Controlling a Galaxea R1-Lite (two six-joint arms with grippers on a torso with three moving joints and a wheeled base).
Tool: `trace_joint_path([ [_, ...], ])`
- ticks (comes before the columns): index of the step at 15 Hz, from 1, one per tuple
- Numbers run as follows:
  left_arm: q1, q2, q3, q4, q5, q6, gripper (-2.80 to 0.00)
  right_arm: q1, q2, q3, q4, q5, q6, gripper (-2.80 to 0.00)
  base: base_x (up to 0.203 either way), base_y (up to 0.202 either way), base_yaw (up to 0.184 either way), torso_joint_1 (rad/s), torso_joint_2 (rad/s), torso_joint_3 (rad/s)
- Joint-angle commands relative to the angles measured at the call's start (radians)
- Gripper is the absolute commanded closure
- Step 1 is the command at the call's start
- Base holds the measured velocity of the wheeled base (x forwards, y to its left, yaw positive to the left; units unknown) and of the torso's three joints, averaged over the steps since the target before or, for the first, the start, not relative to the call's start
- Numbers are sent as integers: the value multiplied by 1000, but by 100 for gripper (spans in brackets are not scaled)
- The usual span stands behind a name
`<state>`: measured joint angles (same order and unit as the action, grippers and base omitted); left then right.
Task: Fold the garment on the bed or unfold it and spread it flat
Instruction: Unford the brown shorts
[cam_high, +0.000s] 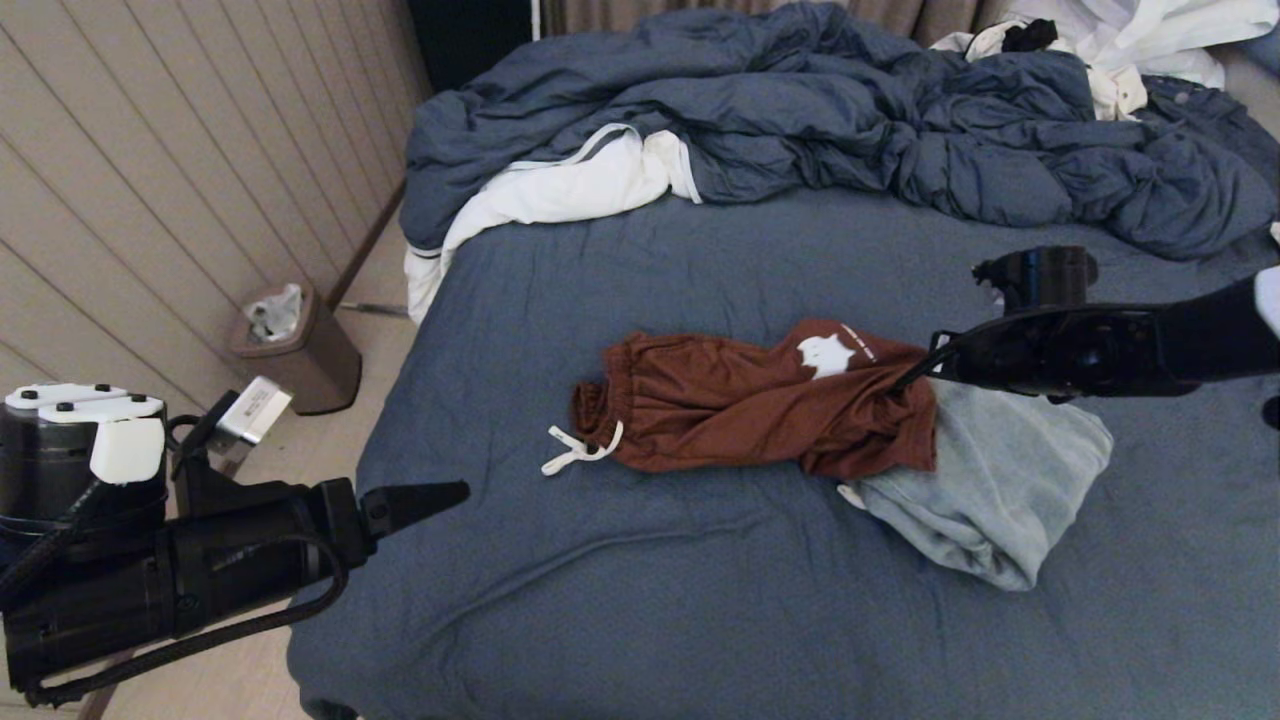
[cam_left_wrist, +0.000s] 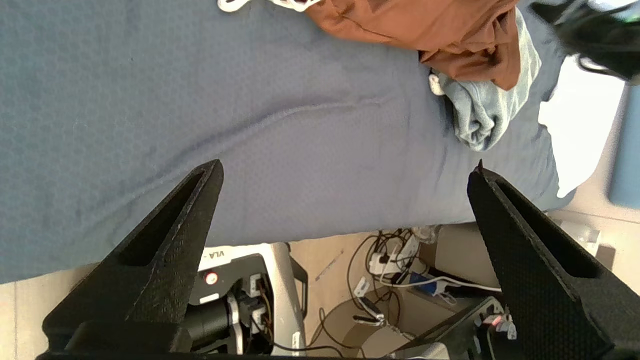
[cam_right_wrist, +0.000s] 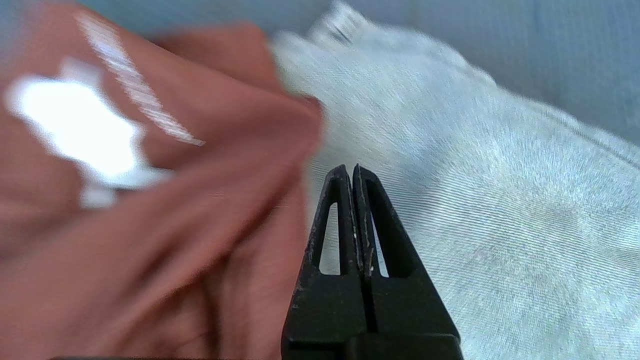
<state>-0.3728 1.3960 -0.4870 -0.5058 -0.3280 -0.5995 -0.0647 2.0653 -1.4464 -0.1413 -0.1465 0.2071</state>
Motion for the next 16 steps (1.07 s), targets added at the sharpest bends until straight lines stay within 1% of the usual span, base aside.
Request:
trace_joint_path([
  [1,0,0,-17,-3,8,-1,-280,26,-122,12,1,30,30,0,0,0,0,0,0,0],
  [2,6,9,-36,-2,10,-2,-280,51,-167,24,4,42,47,0,0,0,0,0,0,0],
  [4,15,103,-120,9,14,-5,-280,148,-225,64,7,51,75,0,0,0,0,0,0,0],
  [6,-7,218,-272,69,32,-5,-280,262,-253,85,8,49,97,0,0,0,0,0,0,0],
  [7,-23,269,-352,109,45,-5,-280,301,-262,89,8,48,104,0,0,0,0,0,0,0],
  [8,-45,335,-429,144,63,-3,-280,329,-264,81,8,46,104,0,0,0,0,0,0,0],
  [10,-82,453,-526,174,110,26,-280,336,-266,52,8,51,98,0,0,0,0,0,0,0],
  [11,-97,513,-572,174,139,57,-280,341,-269,49,6,54,99,0,0,0,0,0,0,0],
  [12,-114,568,-616,167,183,83,-280,351,-270,50,5,53,97,0,0,0,0,0,0,0],
  [14,-153,663,-698,129,296,113,-280,355,-292,61,2,57,89,0,0,0,0,0,0,0],
  [16,-189,761,-761,63,406,137,-280,354,-295,57,1,57,85,0,0,0,0,0,0,0],
])
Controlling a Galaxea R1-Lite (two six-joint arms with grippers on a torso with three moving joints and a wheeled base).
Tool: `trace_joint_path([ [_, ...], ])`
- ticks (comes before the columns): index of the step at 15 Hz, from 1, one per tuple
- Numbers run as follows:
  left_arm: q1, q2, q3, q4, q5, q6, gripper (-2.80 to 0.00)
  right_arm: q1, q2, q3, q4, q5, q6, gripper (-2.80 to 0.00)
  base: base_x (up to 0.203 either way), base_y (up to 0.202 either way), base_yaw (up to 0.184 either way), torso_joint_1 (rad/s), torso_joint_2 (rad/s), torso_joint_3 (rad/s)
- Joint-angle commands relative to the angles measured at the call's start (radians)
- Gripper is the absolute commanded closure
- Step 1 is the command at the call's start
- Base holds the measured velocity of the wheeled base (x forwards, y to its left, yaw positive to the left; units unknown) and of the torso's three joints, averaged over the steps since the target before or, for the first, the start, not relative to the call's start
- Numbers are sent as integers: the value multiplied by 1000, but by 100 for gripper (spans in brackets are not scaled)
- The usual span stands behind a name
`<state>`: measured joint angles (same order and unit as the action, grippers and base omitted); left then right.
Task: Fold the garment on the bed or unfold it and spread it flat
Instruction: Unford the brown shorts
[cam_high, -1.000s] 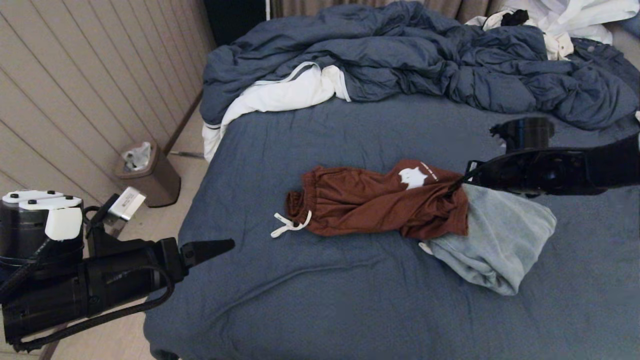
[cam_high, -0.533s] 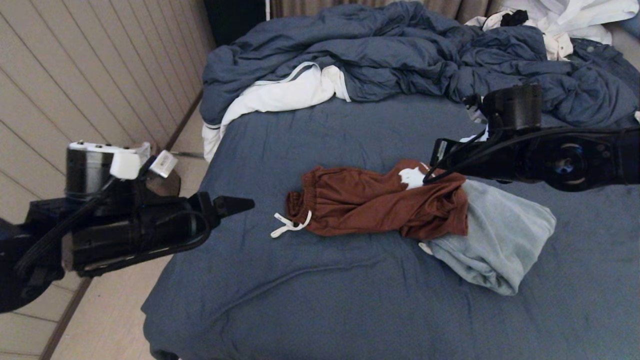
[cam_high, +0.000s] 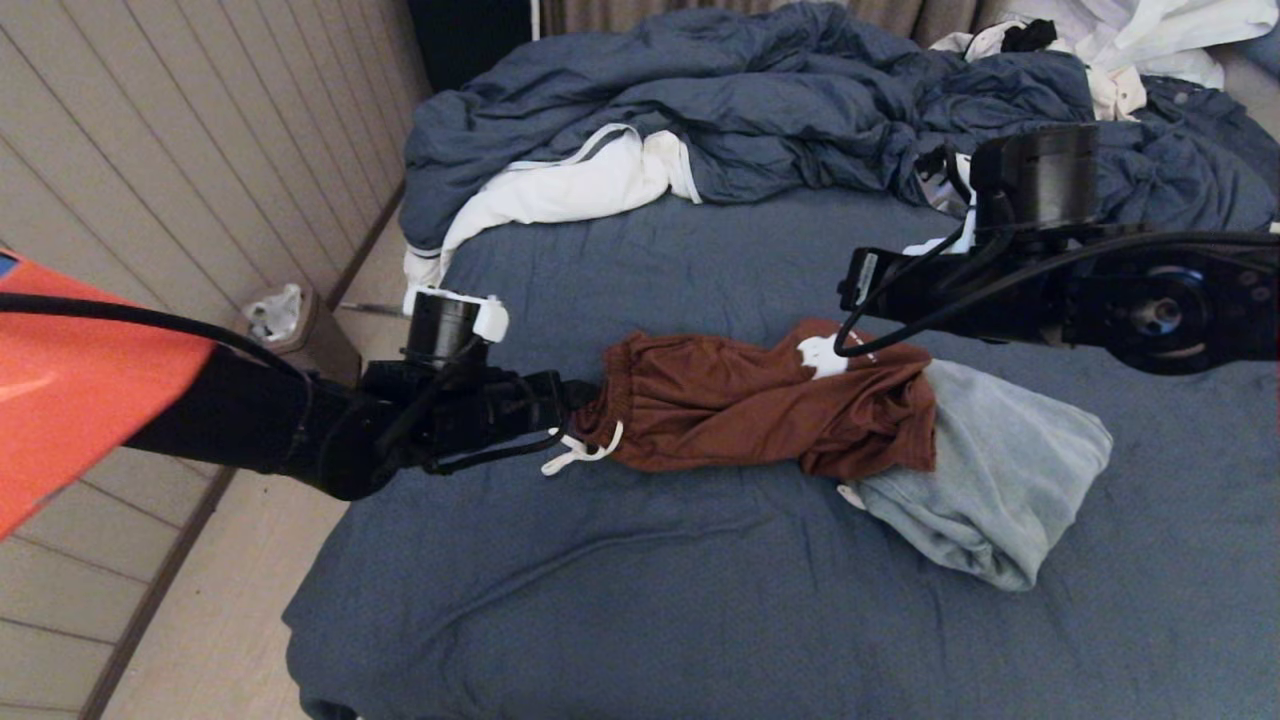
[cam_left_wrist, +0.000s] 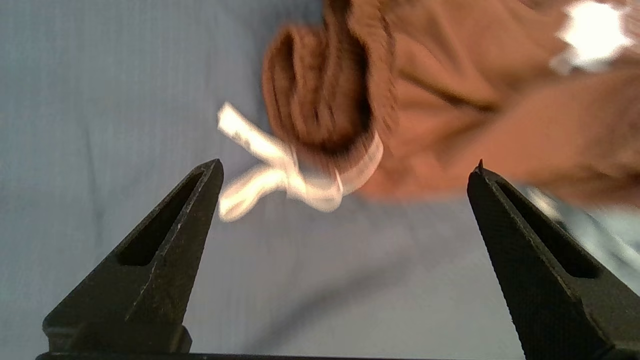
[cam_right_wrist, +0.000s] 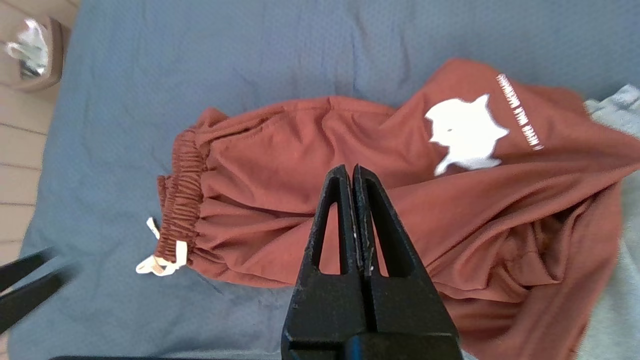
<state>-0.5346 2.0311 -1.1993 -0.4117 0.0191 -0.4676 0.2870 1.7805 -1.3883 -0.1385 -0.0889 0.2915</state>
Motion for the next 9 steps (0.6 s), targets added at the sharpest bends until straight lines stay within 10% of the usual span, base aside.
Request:
trace_joint_path([
  [1,-44,178,-84,-70,108,23,-280,4,-9,5,-3,1,0,0,0,0,0,0,0,0],
  [9,-85,395,-359,-126,245,80,-280,15,13,9,-5,2,0,0,0,0,0,0,0,0],
])
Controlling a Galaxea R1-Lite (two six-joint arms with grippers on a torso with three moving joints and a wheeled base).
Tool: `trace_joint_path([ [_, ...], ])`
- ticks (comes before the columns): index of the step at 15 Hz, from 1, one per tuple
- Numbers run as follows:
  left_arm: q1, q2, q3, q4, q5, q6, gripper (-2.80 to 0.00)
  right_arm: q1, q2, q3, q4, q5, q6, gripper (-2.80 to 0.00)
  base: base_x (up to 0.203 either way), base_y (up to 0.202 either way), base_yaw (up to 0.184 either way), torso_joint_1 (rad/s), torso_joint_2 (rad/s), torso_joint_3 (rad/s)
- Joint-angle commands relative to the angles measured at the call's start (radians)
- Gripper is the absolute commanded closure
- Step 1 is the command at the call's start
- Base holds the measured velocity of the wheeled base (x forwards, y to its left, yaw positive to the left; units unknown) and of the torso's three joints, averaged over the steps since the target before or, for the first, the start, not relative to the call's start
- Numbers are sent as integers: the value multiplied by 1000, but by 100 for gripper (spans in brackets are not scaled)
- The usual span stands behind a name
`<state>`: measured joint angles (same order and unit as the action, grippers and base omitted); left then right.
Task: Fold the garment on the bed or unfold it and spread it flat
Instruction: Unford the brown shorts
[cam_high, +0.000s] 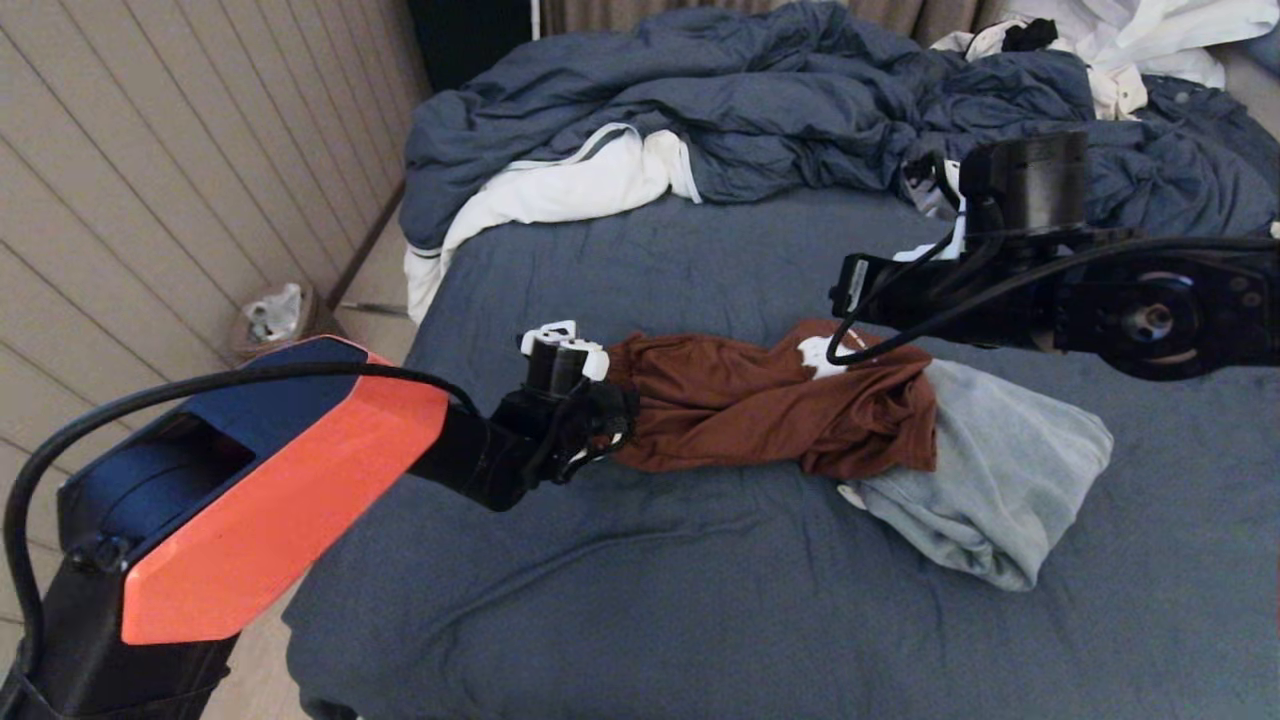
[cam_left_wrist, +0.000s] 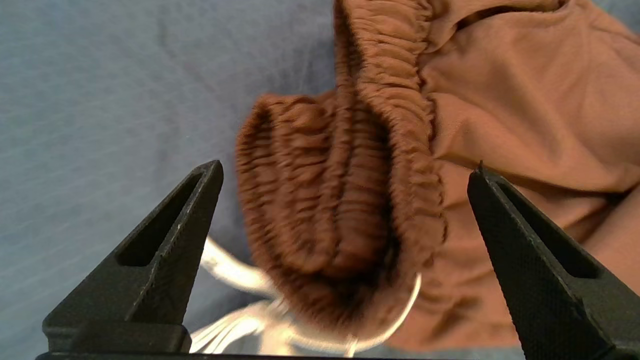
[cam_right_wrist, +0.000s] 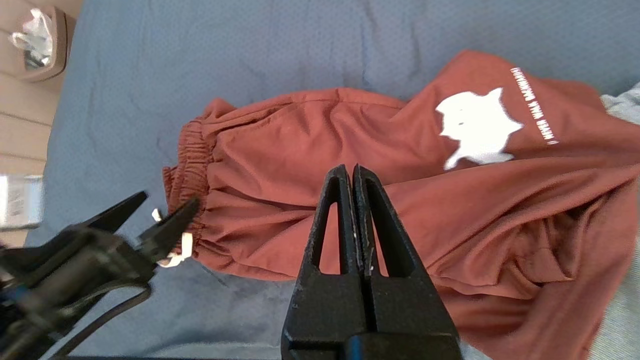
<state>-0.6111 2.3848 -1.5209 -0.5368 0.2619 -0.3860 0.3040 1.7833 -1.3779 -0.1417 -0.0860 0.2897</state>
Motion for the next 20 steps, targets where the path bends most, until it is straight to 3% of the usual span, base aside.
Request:
trace_joint_path([
  [1,-15,61,-64,5,3,-2,-280,-2,11,-1,-2,0,2,0,0,0,0,0,0,0],
  [3,-22,89,-110,14,10,-1,-280,-3,11,-3,-2,0,2,0,0,0,0,0,0,0],
  [4,-24,89,-117,23,28,2,0,-3,19,-3,-2,-1,2,0,0,0,0,0,0,0],
  [11,-53,41,-84,10,36,1,0,-5,45,-15,-4,-1,2,0,0,0,0,0,0,0],
  [16,-115,-80,107,-52,38,-2,0,-8,37,-18,-4,-1,2,0,0,0,0,0,0,0],
  [20,-119,-229,224,-72,39,-1,0,-11,28,-23,-4,-1,2,0,0,0,0,0,0,0],
])
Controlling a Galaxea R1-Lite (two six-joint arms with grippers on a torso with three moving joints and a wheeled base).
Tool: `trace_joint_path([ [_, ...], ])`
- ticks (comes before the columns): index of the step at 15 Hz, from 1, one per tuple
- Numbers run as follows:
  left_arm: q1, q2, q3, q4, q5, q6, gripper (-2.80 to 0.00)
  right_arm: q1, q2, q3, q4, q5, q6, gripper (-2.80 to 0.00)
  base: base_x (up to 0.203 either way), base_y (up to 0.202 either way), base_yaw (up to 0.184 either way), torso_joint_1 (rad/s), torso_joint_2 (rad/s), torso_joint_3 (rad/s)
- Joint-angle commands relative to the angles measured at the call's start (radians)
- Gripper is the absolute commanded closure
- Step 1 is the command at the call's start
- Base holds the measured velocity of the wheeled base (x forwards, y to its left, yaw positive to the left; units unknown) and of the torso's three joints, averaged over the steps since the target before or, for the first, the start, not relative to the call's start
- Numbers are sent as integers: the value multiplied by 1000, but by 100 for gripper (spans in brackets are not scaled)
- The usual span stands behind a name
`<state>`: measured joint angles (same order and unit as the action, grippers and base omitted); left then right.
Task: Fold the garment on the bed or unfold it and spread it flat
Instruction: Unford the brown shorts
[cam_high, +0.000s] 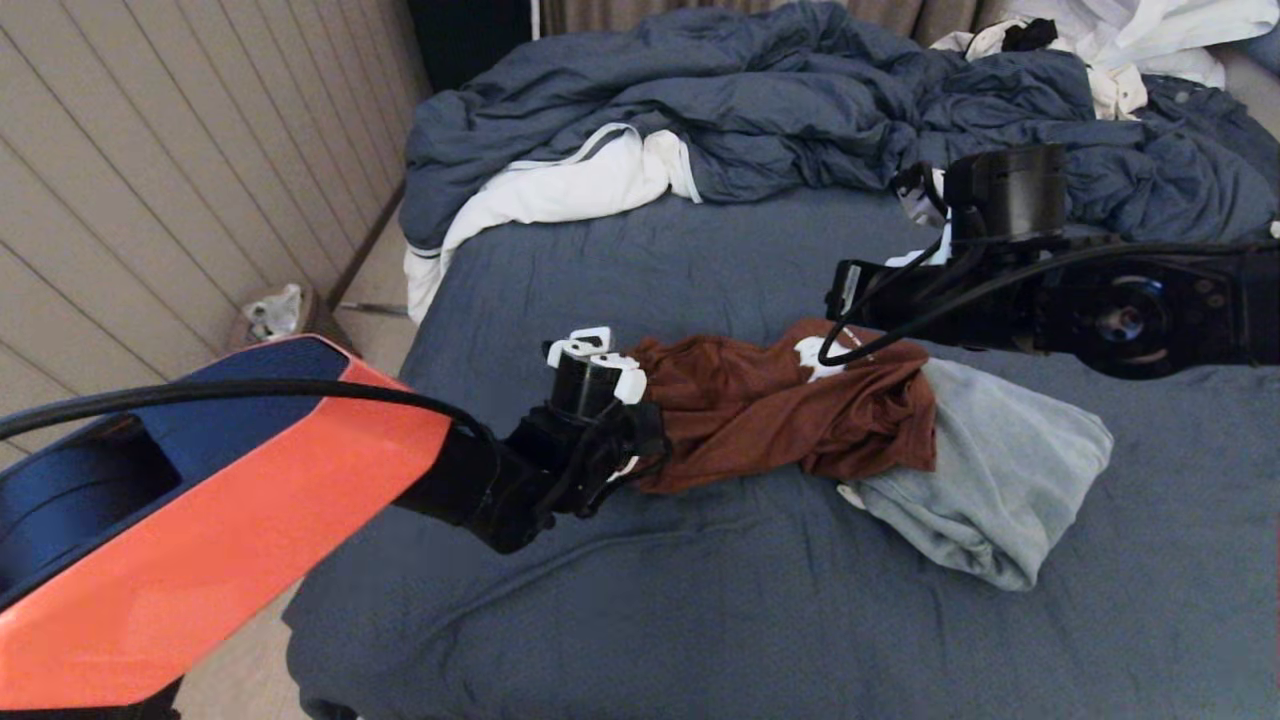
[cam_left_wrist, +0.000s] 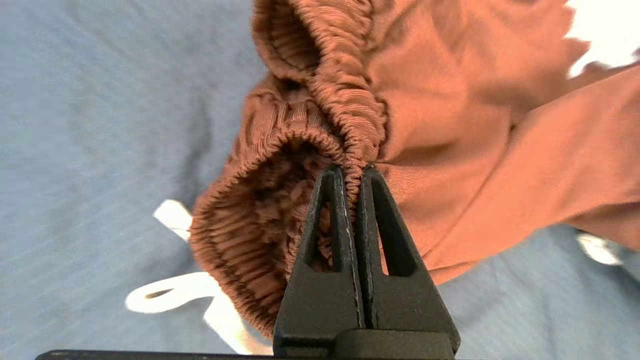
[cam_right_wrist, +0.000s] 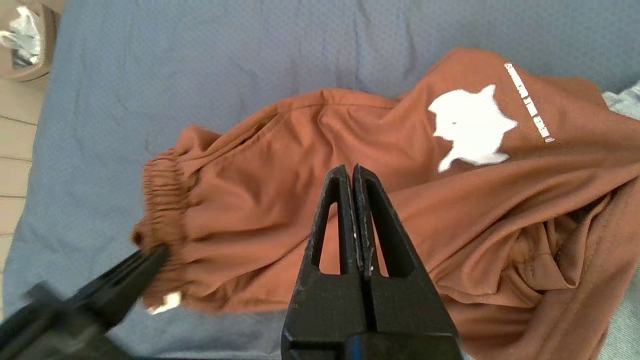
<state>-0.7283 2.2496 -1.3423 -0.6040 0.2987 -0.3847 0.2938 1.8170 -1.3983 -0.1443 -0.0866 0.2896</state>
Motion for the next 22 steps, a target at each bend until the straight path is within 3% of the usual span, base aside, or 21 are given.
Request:
trace_joint_path([
  [1,-2,-156,96,-6,4,-3,0,-2,-7,-4,-1,-1,2,0,0,0,0,0,0,0],
  [9,39,-527,671,-33,15,-7,0,2,-36,1,0,1,2,0,0,0,0,0,0,0],
  [12,46,-526,865,-181,11,-3,0,8,-33,7,0,-1,2,0,0,0,0,0,0,0],
  [15,46,-450,915,-320,9,4,0,8,-28,7,0,-1,2,0,0,0,0,0,0,0],
  [16,46,-422,919,-334,11,1,-280,8,-25,7,0,-1,0,0,0,0,0,0,0,0],
  [20,45,-343,913,-449,9,7,-280,8,-15,7,0,-1,0,0,0,0,0,0,0,0],
  [22,67,-313,892,-513,6,60,-280,8,-15,4,0,-1,0,0,0,0,0,0,0,0],
])
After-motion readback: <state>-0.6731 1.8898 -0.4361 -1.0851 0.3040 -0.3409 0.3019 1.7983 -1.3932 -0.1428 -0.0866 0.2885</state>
